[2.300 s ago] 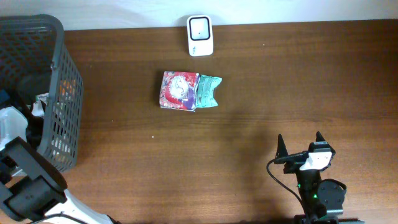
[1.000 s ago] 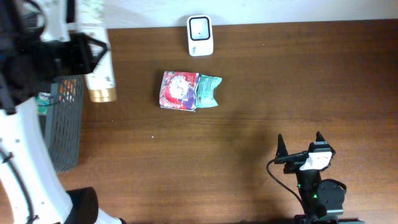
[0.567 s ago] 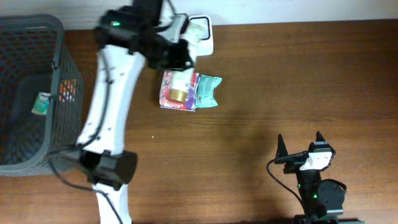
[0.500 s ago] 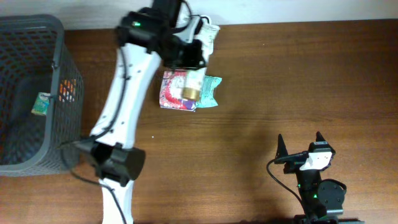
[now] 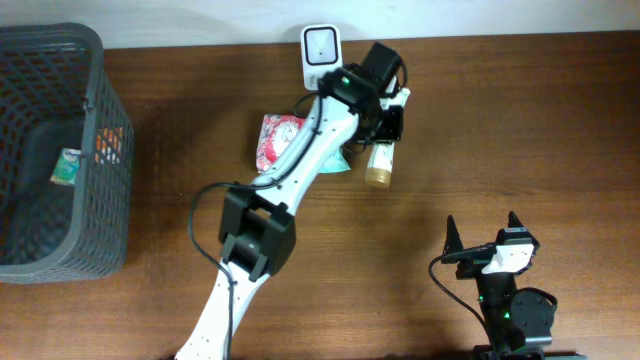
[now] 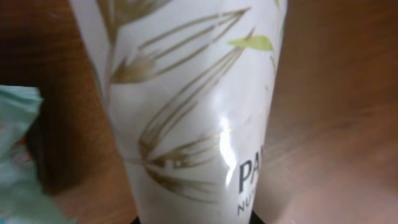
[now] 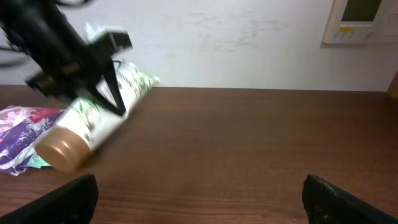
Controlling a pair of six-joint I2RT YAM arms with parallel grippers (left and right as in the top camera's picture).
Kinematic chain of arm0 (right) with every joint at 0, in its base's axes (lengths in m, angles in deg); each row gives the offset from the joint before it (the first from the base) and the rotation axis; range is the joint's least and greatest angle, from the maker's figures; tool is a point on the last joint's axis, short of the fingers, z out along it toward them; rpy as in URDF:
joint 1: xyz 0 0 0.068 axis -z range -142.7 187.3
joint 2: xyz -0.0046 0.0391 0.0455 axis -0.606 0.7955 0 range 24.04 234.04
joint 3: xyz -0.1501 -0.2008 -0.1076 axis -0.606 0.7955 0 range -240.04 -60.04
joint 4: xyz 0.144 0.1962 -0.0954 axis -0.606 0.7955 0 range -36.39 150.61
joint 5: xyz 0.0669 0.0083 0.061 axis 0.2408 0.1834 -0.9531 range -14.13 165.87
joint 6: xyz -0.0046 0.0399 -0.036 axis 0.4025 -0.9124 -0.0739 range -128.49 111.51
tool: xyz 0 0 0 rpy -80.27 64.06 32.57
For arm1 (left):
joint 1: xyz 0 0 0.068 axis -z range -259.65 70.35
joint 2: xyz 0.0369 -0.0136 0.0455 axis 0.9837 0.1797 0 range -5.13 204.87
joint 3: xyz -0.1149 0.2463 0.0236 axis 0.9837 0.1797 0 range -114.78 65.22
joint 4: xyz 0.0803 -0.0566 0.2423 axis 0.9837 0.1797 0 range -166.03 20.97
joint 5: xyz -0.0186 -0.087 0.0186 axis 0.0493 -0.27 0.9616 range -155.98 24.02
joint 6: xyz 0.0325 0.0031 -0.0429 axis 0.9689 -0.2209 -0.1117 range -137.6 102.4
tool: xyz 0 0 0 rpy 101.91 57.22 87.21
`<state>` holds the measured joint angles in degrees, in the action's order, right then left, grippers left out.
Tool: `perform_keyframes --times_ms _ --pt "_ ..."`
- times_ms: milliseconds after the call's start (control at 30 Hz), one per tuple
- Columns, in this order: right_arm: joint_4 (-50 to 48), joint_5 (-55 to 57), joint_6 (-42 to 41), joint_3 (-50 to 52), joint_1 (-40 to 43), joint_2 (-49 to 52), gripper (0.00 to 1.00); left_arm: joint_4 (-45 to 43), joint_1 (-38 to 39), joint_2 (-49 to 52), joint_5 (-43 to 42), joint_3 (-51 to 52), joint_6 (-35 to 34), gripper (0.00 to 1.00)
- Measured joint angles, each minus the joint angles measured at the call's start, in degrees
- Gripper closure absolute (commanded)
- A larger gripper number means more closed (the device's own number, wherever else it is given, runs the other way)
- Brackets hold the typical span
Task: Scan the item barcode
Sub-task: 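Place the white tube right of the packets with the left gripper, then grasp the Kleenex tissue pack in the basket and place it left of packets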
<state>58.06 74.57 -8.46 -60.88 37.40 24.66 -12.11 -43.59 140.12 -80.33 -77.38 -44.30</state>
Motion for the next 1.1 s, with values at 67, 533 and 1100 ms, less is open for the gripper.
perform_keyframes --times_ms 67,533,1100 --pt "0.0 0.0 0.02 0.0 0.0 0.0 0.01 -1.68 0.76 2.99 1.22 0.0 -0.39 0.83" --pt "0.0 0.0 0.0 0.0 0.0 0.0 0.01 1.95 0.02 5.49 -0.17 -4.94 0.72 0.47" --pt "0.0 0.0 -0.02 0.0 0.0 0.0 0.01 20.17 -30.45 -36.79 23.65 -14.21 12.39 0.26"
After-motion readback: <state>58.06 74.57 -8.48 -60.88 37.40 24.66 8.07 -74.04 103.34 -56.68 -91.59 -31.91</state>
